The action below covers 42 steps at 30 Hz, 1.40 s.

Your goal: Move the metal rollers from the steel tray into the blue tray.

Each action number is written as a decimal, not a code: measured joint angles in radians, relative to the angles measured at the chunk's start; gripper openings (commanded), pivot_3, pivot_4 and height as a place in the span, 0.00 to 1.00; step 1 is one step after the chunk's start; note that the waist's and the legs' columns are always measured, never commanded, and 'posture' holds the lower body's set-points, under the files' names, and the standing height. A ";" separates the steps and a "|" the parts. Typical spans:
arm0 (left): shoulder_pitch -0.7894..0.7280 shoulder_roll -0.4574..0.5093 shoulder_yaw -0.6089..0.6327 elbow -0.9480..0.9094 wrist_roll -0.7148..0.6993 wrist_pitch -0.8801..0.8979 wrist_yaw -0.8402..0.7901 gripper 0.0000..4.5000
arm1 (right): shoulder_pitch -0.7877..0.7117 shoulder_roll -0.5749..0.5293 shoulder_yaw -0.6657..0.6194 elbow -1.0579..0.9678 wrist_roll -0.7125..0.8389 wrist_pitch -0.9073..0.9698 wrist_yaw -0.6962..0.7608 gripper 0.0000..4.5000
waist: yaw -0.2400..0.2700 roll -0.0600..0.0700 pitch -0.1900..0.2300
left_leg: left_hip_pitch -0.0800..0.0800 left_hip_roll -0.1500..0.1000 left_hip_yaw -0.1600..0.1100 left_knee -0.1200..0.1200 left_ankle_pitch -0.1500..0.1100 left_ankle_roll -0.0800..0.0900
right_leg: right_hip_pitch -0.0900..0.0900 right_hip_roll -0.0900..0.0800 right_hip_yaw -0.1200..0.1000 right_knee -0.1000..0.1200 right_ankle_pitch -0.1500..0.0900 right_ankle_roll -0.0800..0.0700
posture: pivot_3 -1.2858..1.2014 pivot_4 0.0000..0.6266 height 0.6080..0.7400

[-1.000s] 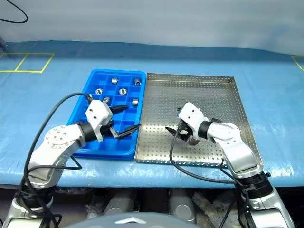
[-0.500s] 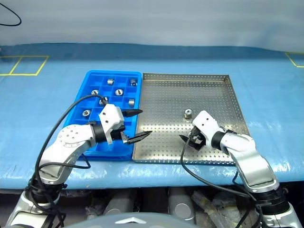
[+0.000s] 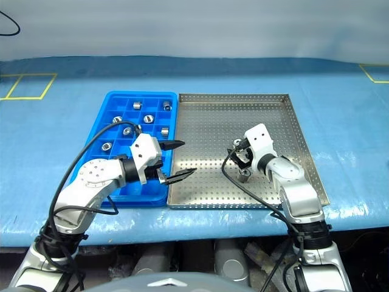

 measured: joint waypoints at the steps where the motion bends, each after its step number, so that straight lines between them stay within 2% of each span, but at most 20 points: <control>1: 0.002 0.001 0.000 -0.001 0.000 0.000 0.002 0.96 | -0.012 0.010 0.005 0.022 -0.007 -0.002 -0.011 1.00 | 0.000 0.000 0.000 | 0.000 0.000 0.000 0.000 0.000 0.000 | 0.000 0.000 0.000 0.000 0.000 0.000 | 0.48 0.24 1.00; 13: 0.019 0.007 0.000 -0.016 0.000 0.001 0.013 0.96 | -0.040 0.064 0.032 0.145 -0.050 -0.027 -0.066 1.00 | 0.008 0.000 0.000 | 0.000 0.000 0.000 0.000 0.000 0.000 | 0.000 0.000 0.000 0.000 0.000 0.000 | 0.48 0.24 1.00; 16: 0.019 0.007 0.000 -0.023 0.000 0.001 0.015 0.96 | -0.042 0.072 0.031 0.155 -0.055 -0.030 -0.085 0.87 | 0.007 0.000 0.000 | 0.000 0.000 0.000 0.000 0.000 0.000 | 0.000 0.000 0.000 0.000 0.000 0.000 | 0.48 0.24 1.00; 20: 0.019 0.009 0.000 -0.031 0.001 0.001 0.018 0.96 | -0.048 0.087 0.020 0.175 -0.062 -0.042 -0.111 0.59 | 0.007 0.000 0.000 | 0.000 0.000 0.000 0.000 0.000 0.000 | 0.000 0.000 0.000 0.000 0.000 0.000 | 0.48 0.24 1.00; 28: 0.021 0.011 0.000 -0.031 0.002 0.002 0.026 0.96 | -0.054 0.091 0.016 0.178 -0.064 -0.051 -0.111 0.59 | 0.006 0.000 0.000 | 0.000 0.000 0.000 0.000 0.000 0.000 | 0.000 0.000 0.000 0.000 0.000 0.000 | 0.48 0.24 1.00; 32: 0.026 0.012 0.000 -0.031 0.002 0.003 0.032 0.96 | -0.065 0.093 0.017 0.197 -0.065 -0.065 -0.111 0.40 | 0.006 0.000 0.000 | 0.000 0.000 0.000 0.000 0.000 0.000 | 0.000 0.000 0.000 0.000 0.000 0.000 | 0.48 0.24 1.00; 33: 0.027 0.012 0.000 -0.031 0.002 0.003 0.033 0.96 | -0.065 0.094 0.017 0.199 -0.066 -0.068 -0.111 0.38 | 0.006 0.000 0.000 | 0.000 0.000 0.000 0.000 0.000 0.000 | 0.000 0.000 0.000 0.000 0.000 0.000 | 0.48 0.24 1.00; 42: 0.056 0.034 0.006 -0.058 -0.004 0.015 0.035 0.96 | -0.070 0.103 0.017 0.200 -0.063 -0.072 -0.098 0.38 | 0.005 0.000 0.000 | 0.000 0.000 0.000 -0.001 0.000 0.000 | 0.000 0.000 0.000 0.000 0.000 0.000 | 0.49 0.24 1.00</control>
